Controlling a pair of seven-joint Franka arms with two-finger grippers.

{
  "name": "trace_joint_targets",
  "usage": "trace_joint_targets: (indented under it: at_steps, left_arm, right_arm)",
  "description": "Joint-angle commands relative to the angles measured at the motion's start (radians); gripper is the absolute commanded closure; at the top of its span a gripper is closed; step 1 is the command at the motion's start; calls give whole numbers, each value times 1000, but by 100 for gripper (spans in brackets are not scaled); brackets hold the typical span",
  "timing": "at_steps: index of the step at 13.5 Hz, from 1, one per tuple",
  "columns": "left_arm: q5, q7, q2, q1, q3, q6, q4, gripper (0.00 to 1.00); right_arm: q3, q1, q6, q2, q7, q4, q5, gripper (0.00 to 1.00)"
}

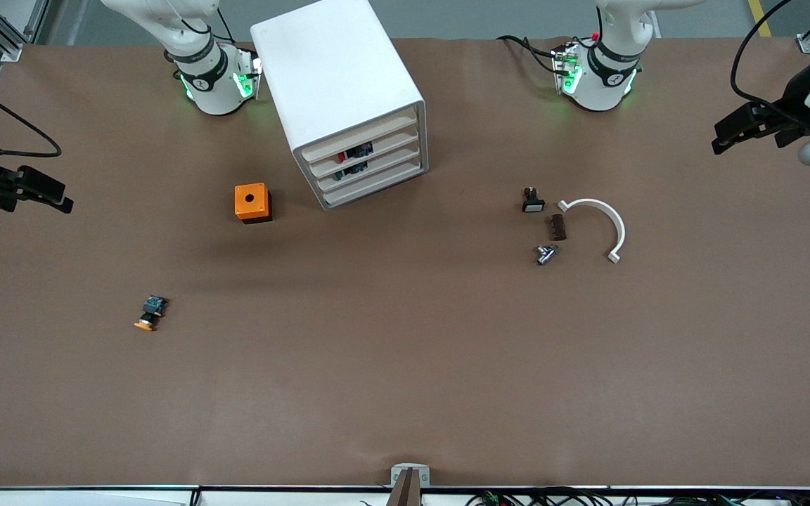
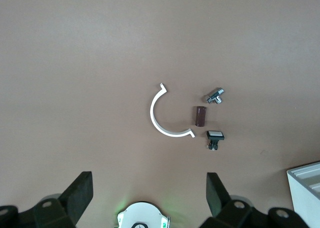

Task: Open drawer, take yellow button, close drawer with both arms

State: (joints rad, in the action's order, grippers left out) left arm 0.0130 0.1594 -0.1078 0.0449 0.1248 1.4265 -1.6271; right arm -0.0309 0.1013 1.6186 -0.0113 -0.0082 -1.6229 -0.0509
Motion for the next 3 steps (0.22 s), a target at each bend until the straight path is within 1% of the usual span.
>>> trace_joint_targets:
  at_steps: [1, 3]
  left_arm:
    - [7, -15, -10, -5, 6, 18, -13, 0]
    - [7, -5, 6, -5, 6, 18, 6, 0]
  right_arm:
    - [0, -11, 14, 34, 25, -34, 16, 0]
    - [-1, -15, 18, 34, 27, -34, 16, 0]
